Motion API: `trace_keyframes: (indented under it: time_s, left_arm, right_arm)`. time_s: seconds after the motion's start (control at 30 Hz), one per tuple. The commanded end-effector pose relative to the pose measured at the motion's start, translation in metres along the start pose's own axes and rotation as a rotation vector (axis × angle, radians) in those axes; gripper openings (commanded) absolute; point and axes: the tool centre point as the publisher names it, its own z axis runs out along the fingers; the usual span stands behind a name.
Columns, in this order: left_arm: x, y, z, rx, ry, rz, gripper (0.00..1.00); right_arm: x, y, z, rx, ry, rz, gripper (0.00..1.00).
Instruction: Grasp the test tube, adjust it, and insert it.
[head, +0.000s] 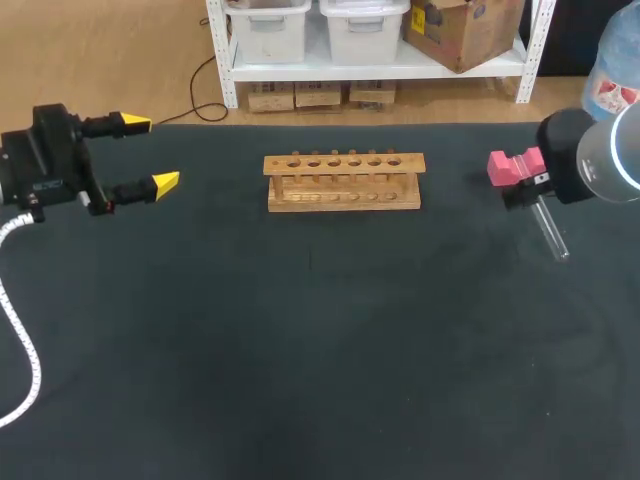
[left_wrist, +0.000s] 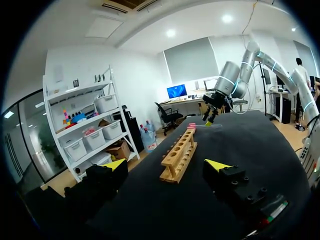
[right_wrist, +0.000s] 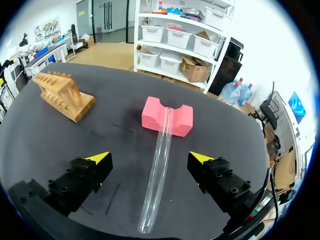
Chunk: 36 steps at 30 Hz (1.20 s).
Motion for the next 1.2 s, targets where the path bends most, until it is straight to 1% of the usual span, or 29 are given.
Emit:
trace_keyframes:
  time_s: [0.03, 0.4, 0.53, 0.7, 0.9, 1.2]
  left_arm:
    - [0.001, -0.002, 0.001, -0.012, -0.003, 0.003, 1.00]
    - [0.001, -0.002, 0.001, -0.012, -0.003, 0.003, 1.00]
    - [0.001, -0.002, 0.001, -0.012, -0.003, 0.003, 1.00]
    - [0.001, -0.002, 0.001, -0.012, -0.003, 0.003, 1.00]
    - [0.001, -0.002, 0.001, -0.012, -0.003, 0.003, 1.00]
    - [0.001, -0.002, 0.001, -0.012, -0.003, 0.003, 1.00]
  right_arm:
    - [-0.003, -0.002, 0.014, -0.006, 0.019, -0.007, 1.00]
    - [-0.005, -0.003, 0.023, -0.006, 0.011, -0.002, 1.00]
    - [-0.005, -0.006, 0.019, -0.010, 0.011, 0.006, 1.00]
    - [-0.001, -0.008, 0.016, -0.002, 0.020, 0.013, 1.00]
    - [0.010, -0.010, 0.014, 0.004, 0.044, 0.016, 1.00]
    - [0.018, -0.012, 0.005, 0.006, 0.052, 0.031, 1.00]
